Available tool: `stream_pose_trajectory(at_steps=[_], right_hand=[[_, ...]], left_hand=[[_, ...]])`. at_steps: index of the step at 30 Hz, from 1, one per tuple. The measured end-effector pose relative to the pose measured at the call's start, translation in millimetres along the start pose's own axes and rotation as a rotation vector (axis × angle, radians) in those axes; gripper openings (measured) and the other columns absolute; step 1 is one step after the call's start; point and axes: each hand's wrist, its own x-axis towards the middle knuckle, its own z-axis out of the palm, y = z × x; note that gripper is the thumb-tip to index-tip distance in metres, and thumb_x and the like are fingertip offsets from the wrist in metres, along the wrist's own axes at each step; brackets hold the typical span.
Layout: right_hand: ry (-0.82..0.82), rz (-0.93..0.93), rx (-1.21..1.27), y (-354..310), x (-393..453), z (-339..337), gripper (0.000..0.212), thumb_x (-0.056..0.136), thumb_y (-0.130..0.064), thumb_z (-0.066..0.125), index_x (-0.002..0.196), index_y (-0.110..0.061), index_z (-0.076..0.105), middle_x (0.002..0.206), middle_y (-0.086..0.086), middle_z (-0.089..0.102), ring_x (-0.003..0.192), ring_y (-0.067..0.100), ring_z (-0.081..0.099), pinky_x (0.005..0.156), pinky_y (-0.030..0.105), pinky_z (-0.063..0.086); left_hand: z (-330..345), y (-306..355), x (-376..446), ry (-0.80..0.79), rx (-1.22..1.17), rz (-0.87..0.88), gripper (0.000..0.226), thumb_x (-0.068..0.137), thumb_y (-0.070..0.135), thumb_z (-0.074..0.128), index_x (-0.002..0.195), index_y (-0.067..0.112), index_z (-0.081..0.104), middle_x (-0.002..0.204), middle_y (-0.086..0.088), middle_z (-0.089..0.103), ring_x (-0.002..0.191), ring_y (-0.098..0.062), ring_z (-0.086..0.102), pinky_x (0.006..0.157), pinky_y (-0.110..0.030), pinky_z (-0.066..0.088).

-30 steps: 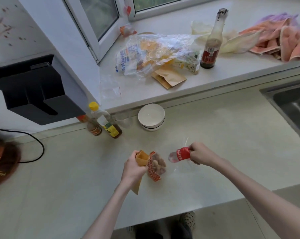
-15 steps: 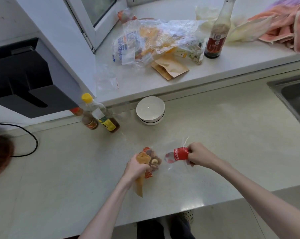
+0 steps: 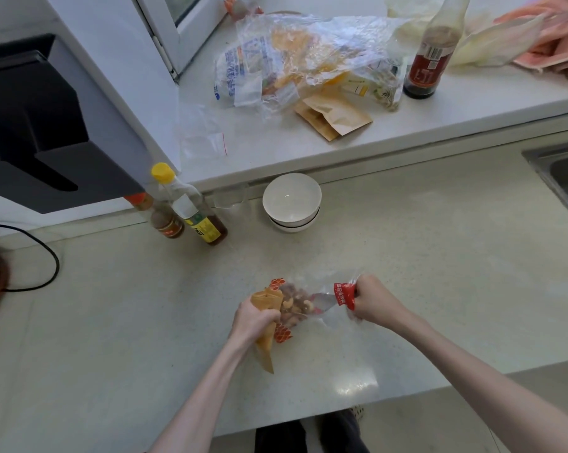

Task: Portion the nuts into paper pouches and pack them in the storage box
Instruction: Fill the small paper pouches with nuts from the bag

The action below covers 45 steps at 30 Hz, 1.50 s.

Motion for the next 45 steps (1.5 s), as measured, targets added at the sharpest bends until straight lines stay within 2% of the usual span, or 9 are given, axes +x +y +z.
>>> stream_pose_trajectory(at_steps=[12, 15, 20, 27, 30, 33, 36, 40, 45], right_hand=[[-0.010, 0.026, 0.125, 1.3, 11.9, 29.0, 0.018, 0.069, 0.013, 0.052, 0.055, 0.010, 0.064, 0.056, 0.030, 0.060, 0.046, 0.025, 0.052, 0.047, 0.031, 0.035], [-0.035, 0.013, 0.193, 5.4, 12.2, 32.5, 0.024, 0.079, 0.009, 0.057, 0.058, 0.004, 0.065, 0.053, 0.021, 0.055, 0.049, 0.024, 0.048, 0.049, 0.034, 0.030], [-0.043, 0.066, 0.382, 8.8, 8.2, 34.6, 0.022, 0.091, -0.002, 0.057, 0.078, 0.013, 0.067, 0.061, 0.021, 0.059, 0.057, 0.026, 0.051, 0.056, 0.037, 0.034], [-0.069, 0.132, 0.549, 6.5, 3.8, 32.6, 0.020, 0.093, -0.010, 0.060, 0.077, -0.010, 0.071, 0.054, 0.010, 0.060, 0.045, 0.016, 0.050, 0.045, 0.023, 0.036], [-0.064, 0.149, 0.480, 9.5, 7.2, 31.6, 0.019, 0.091, -0.005, 0.058, 0.082, -0.004, 0.075, 0.052, 0.008, 0.060, 0.043, 0.012, 0.050, 0.040, 0.017, 0.034], [-0.064, 0.167, 0.423, 14.7, 6.9, 31.4, 0.022, 0.084, 0.003, 0.053, 0.074, 0.010, 0.071, 0.054, 0.014, 0.060, 0.047, 0.018, 0.052, 0.042, 0.017, 0.036], [-0.049, 0.198, 0.425, 19.9, 3.4, 31.0, 0.030, 0.078, 0.009, 0.045, 0.058, 0.001, 0.065, 0.050, 0.011, 0.058, 0.043, 0.013, 0.050, 0.044, 0.019, 0.037], [0.002, 0.259, 0.457, 27.2, -1.4, 28.5, 0.026, 0.074, 0.014, 0.041, 0.064, 0.001, 0.061, 0.052, 0.011, 0.053, 0.045, 0.014, 0.047, 0.043, 0.019, 0.037], [0.004, 0.212, 0.514, 33.1, -9.3, 14.9, 0.025, 0.086, 0.003, 0.051, 0.066, 0.001, 0.065, 0.052, 0.007, 0.050, 0.046, 0.013, 0.042, 0.044, 0.018, 0.035]], left_hand=[[-4.6, -4.5, 9.5, 0.007, 0.030, -0.023, 0.018, 0.072, 0.008, 0.072, 0.084, 0.017, 0.061, 0.075, 0.000, 0.065, 0.066, -0.011, 0.061, 0.056, -0.021, 0.046], [-5.2, -4.8, 11.6, 0.004, 0.032, -0.026, 0.020, 0.070, 0.007, 0.072, 0.083, 0.019, 0.062, 0.075, 0.000, 0.066, 0.065, -0.012, 0.063, 0.054, -0.021, 0.047], [-8.5, -4.7, 13.1, 0.013, 0.043, -0.019, 0.015, 0.070, 0.008, 0.071, 0.079, 0.017, 0.063, 0.070, 0.002, 0.066, 0.060, -0.009, 0.062, 0.052, -0.019, 0.049], [-10.4, -6.7, 16.9, 0.057, 0.016, -0.040, 0.016, 0.070, 0.005, 0.069, 0.081, 0.016, 0.067, 0.076, -0.007, 0.071, 0.068, -0.021, 0.067, 0.066, -0.035, 0.058], [-10.2, -7.5, 18.0, 0.075, 0.012, -0.043, 0.017, 0.069, 0.007, 0.071, 0.079, 0.019, 0.065, 0.074, -0.006, 0.070, 0.064, -0.020, 0.067, 0.064, -0.035, 0.058], [-12.2, -8.6, 20.1, 0.076, 0.023, -0.052, 0.014, 0.070, 0.009, 0.072, 0.080, 0.017, 0.067, 0.075, -0.007, 0.071, 0.062, -0.019, 0.066, 0.063, -0.033, 0.058], [-13.3, -8.0, 22.4, 0.069, 0.041, -0.065, 0.013, 0.070, 0.009, 0.073, 0.079, 0.016, 0.066, 0.075, -0.008, 0.070, 0.061, -0.019, 0.065, 0.063, -0.034, 0.058], [-11.4, -6.5, 25.4, 0.072, 0.062, -0.092, 0.015, 0.071, 0.010, 0.074, 0.082, 0.014, 0.064, 0.080, -0.011, 0.069, 0.067, -0.022, 0.065, 0.070, -0.038, 0.058], [-10.1, -6.5, 29.1, 0.076, 0.084, -0.121, 0.022, 0.073, 0.014, 0.075, 0.084, 0.018, 0.056, 0.083, -0.009, 0.065, 0.073, -0.023, 0.065, 0.071, -0.037, 0.057]])
